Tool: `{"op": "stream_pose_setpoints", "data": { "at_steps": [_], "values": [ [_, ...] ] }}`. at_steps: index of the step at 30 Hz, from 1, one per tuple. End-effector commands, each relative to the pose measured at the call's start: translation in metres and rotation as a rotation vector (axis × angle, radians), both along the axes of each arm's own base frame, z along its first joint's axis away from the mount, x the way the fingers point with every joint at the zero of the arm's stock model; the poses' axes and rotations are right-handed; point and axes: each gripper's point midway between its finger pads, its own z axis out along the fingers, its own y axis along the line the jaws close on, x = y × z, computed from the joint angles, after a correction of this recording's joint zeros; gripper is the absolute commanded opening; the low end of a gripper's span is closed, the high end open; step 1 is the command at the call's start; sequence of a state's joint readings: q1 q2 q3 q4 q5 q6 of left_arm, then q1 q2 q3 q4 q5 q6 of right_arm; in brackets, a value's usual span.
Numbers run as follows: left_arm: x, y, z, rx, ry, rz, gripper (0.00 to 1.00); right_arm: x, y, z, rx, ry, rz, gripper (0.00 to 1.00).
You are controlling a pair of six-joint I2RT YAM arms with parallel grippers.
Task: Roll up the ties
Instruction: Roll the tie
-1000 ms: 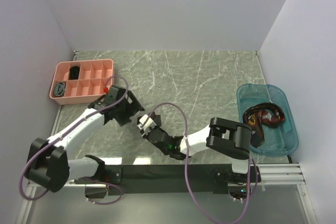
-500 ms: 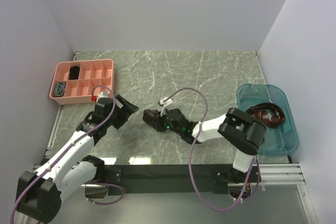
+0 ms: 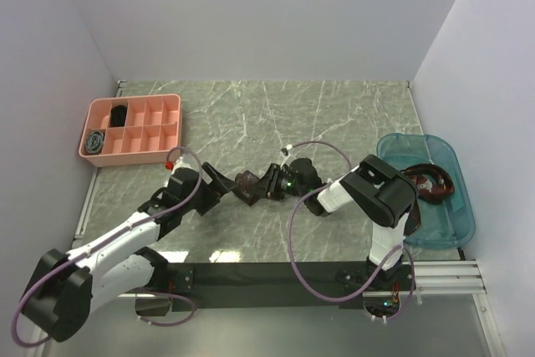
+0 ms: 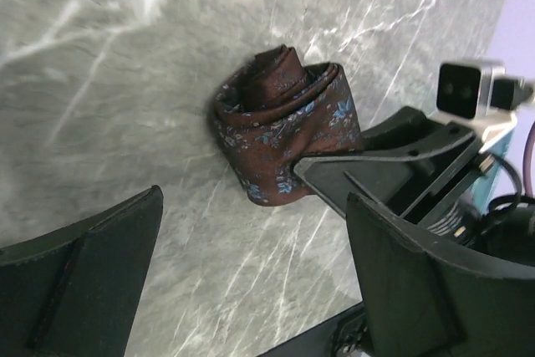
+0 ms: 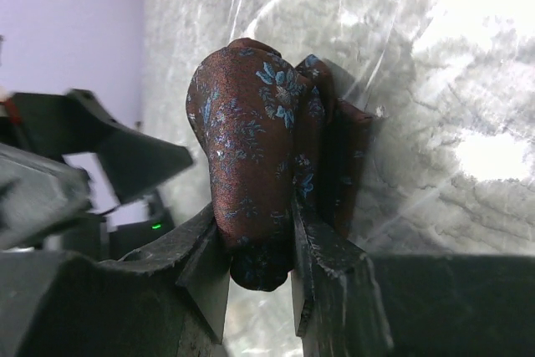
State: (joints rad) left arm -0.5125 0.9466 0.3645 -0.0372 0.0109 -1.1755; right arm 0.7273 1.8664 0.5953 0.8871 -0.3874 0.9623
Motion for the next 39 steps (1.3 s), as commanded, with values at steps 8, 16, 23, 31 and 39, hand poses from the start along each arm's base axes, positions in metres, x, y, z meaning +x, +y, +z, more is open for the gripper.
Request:
{"op": "stream_pose_setpoints", "data": {
  "at_steps": [8, 16, 23, 31, 39],
  "values": [
    [0.009, -0.026, -0.014, -0.098, -0.002, 0.065, 0.93, -0.031, -0.007, -0.036, 0.010, 0.394, 0.045, 0.00],
    [0.012, -0.038, -0.035, -0.091, 0.045, 0.077, 0.89, -0.035, -0.004, -0.037, 0.033, 0.468, 0.035, 0.00],
    [0.011, -0.040, -0.045, -0.115, 0.034, 0.100, 0.86, -0.038, -0.002, -0.035, 0.068, 0.511, 0.039, 0.00],
    [0.007, -0.032, -0.041, -0.115, -0.049, 0.164, 0.96, -0.041, 0.002, -0.032, 0.121, 0.571, 0.039, 0.00],
    [0.003, -0.040, -0.052, -0.116, -0.027, 0.138, 0.99, -0.043, 0.009, -0.012, 0.203, 0.586, 0.072, 0.00]
  ]
}}
